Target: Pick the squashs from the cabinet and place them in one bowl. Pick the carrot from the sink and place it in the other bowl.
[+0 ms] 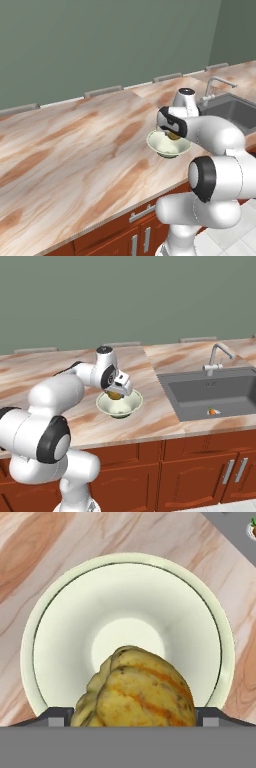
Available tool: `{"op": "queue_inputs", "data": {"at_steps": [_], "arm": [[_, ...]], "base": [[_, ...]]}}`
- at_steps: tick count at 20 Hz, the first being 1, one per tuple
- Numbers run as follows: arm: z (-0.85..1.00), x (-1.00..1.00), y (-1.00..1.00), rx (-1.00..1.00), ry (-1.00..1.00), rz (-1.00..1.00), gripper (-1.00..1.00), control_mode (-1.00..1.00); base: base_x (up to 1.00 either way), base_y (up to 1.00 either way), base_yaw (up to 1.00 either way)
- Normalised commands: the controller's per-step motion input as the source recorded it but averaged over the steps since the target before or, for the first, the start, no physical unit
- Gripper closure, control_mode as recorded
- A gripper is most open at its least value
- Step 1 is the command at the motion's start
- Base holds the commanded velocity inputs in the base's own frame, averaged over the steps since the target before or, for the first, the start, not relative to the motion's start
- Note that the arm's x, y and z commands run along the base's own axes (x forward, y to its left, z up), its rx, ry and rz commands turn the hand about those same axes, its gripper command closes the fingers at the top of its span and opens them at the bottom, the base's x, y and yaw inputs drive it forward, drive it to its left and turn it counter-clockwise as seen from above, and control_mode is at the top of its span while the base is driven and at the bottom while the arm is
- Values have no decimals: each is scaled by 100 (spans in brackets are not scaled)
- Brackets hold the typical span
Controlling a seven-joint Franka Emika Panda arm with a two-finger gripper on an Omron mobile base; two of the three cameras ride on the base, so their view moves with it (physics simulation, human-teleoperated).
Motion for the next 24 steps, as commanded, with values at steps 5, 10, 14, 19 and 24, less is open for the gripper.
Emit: {"op": "queue_inputs", "data": {"at_steps": [5, 10, 14, 19, 24], "arm": [[-19, 4, -1, 0, 0, 0, 100, -100], [-19, 1, -2, 0, 0, 0, 100, -100], [-18, 0, -1, 0, 0, 0, 100, -100], [-16, 0, -1, 0, 0, 0, 100, -100], [-14, 0, 0, 0, 0, 0, 100, -100]], "base": [[0, 0, 0], [0, 0, 0], [0, 0, 0], [0, 0, 0], [0, 0, 0]]}}
